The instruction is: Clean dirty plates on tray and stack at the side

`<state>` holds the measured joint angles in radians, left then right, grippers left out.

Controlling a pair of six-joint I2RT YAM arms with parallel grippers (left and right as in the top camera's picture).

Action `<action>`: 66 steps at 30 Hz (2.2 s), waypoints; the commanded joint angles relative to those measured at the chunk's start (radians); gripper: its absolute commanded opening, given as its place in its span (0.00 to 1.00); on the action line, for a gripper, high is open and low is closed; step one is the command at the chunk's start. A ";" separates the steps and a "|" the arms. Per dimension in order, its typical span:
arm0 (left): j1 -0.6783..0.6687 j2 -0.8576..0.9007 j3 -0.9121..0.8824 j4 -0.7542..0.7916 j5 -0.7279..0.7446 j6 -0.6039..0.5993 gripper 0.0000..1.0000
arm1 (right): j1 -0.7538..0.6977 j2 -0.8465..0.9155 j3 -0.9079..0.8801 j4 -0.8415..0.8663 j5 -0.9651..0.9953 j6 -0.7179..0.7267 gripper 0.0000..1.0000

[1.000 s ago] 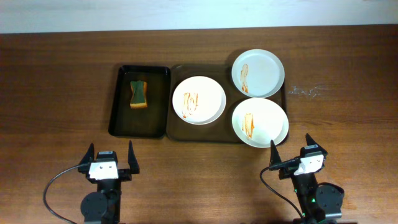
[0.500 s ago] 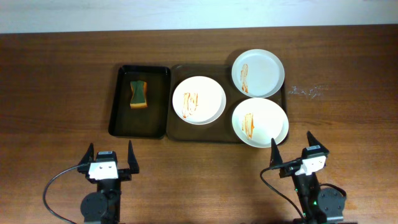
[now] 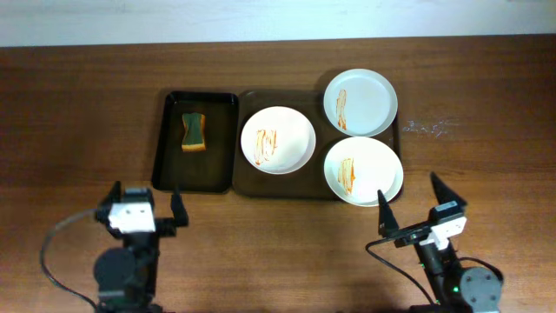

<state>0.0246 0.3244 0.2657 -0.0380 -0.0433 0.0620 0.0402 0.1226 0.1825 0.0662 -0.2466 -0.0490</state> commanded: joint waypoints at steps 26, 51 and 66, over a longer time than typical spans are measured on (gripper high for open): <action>-0.005 1.284 1.131 -0.689 0.370 -0.145 0.79 | 0.010 1.389 1.106 -0.613 -0.379 0.005 0.99; -0.112 1.793 1.261 -0.559 -0.055 -0.162 0.73 | 0.203 1.635 1.106 -0.583 0.015 0.249 0.86; -0.120 1.761 1.341 -0.661 -0.050 -0.163 0.00 | 0.203 1.648 1.094 -0.575 0.022 0.295 0.66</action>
<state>-0.0898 2.1494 1.5356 -0.6273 -0.0967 -0.1051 0.2329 1.7554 1.2736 -0.5182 -0.2424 0.2123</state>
